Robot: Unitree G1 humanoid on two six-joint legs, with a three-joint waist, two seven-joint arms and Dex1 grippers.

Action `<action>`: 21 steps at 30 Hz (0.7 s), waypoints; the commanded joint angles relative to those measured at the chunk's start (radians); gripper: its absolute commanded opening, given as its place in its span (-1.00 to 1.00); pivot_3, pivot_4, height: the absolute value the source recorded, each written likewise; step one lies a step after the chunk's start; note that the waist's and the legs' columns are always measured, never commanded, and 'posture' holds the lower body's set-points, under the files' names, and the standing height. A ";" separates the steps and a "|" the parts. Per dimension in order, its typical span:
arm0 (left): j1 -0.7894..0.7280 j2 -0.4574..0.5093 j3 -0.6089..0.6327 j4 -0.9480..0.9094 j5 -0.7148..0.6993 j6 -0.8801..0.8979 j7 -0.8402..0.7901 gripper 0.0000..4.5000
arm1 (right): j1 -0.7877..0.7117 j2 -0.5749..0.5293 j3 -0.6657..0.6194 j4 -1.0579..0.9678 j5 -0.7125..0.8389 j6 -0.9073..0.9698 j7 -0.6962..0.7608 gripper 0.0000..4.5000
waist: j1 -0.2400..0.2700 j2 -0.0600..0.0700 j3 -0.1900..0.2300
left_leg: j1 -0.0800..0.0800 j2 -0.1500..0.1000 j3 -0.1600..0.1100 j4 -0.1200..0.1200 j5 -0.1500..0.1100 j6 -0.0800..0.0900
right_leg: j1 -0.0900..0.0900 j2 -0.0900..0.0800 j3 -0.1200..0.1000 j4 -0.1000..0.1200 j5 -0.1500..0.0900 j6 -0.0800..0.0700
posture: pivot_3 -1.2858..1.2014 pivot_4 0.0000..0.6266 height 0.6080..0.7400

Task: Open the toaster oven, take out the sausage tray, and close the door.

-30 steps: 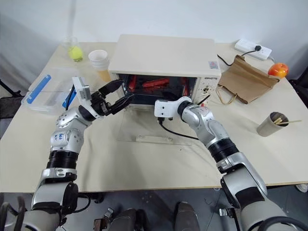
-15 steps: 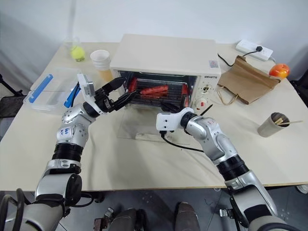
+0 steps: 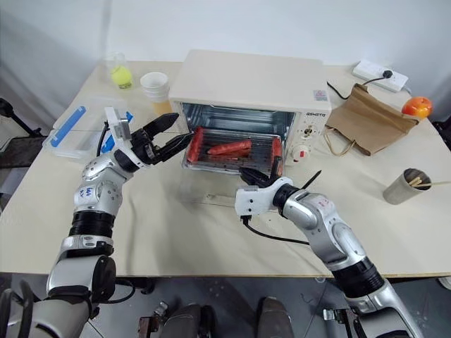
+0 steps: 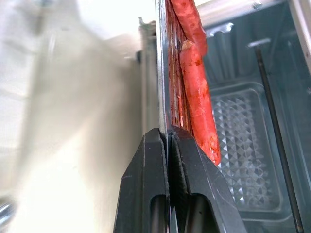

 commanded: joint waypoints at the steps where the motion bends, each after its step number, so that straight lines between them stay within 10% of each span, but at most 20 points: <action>1: 0.025 0.010 0.020 -0.070 -0.028 0.027 0.011 1.00 | 0.019 -0.020 -0.049 -0.089 0.018 -0.033 -0.013 -0.99 | 0.006 0.000 0.000 | 0.000 0.000 0.000 0.000 0.000 0.000 | 0.000 0.000 0.000 0.000 0.000 0.000 | 0.03 -0.52 1.00; 21: 0.194 0.170 0.149 -0.361 -0.421 1.002 0.302 1.00 | 0.120 -0.084 -0.091 -0.169 0.056 -0.128 0.021 -0.99 | 0.019 -0.001 0.001 | 0.000 0.001 -0.005 0.001 0.000 0.000 | 0.003 -0.001 0.001 0.000 0.000 0.000 | 0.03 -0.52 1.00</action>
